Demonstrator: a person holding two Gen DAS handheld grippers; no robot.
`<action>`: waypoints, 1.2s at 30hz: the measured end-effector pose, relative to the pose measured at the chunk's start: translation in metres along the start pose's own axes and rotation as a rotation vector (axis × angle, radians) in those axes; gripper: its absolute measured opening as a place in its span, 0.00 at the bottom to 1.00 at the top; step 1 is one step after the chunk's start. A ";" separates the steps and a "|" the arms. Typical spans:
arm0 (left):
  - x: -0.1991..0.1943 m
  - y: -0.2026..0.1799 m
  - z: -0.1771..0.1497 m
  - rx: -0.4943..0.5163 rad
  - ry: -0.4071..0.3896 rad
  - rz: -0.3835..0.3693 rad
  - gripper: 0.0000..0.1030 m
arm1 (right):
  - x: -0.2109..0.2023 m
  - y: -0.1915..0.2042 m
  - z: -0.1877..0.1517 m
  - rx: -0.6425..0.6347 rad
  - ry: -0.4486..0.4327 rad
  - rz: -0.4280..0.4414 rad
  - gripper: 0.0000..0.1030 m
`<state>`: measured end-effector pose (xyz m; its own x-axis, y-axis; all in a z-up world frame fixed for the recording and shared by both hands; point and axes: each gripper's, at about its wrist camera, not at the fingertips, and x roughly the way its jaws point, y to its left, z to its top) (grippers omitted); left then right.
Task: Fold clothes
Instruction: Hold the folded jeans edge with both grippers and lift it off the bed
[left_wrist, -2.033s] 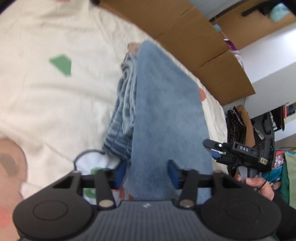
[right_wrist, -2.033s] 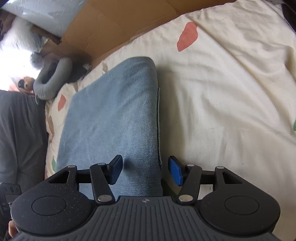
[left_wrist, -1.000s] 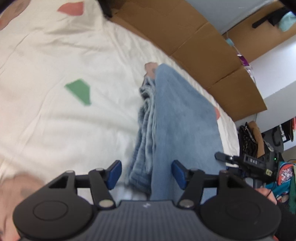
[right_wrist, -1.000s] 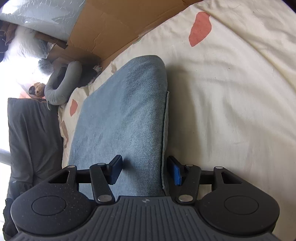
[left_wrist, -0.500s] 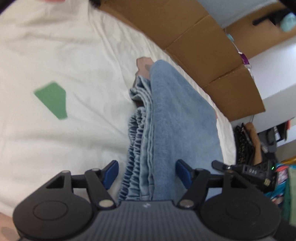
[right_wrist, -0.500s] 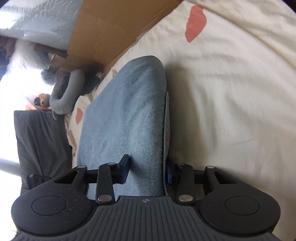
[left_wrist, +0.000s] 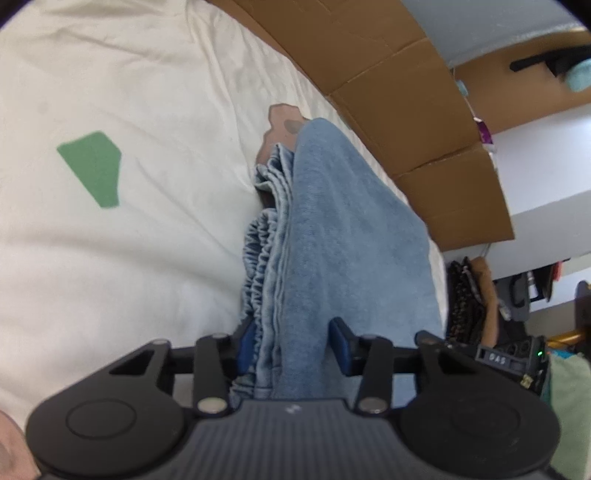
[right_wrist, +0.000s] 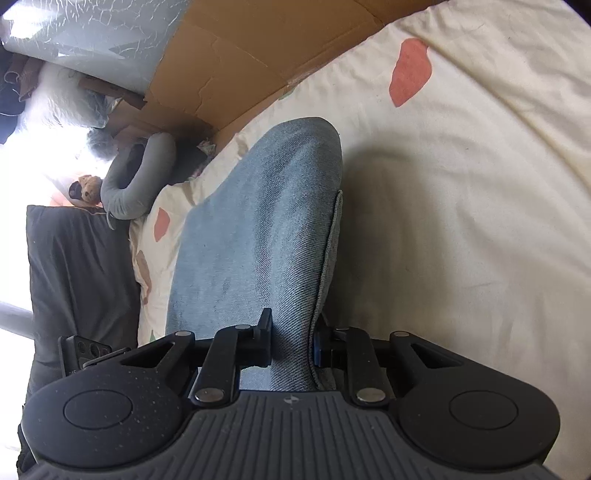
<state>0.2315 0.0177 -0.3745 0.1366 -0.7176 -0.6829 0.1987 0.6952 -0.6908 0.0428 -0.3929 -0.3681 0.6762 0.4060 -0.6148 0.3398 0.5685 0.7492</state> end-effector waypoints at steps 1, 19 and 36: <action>0.001 -0.001 -0.001 0.001 0.003 -0.006 0.42 | -0.003 0.001 -0.001 -0.001 -0.002 -0.004 0.18; 0.025 -0.013 0.008 0.089 0.025 0.015 0.68 | -0.019 -0.034 -0.010 0.106 -0.005 -0.002 0.29; 0.048 0.007 0.032 0.008 0.140 -0.170 0.53 | 0.002 -0.033 -0.002 0.094 0.044 0.010 0.27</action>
<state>0.2701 -0.0125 -0.4046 -0.0357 -0.8114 -0.5834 0.2149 0.5639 -0.7974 0.0316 -0.4092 -0.3947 0.6511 0.4438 -0.6157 0.3945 0.4952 0.7741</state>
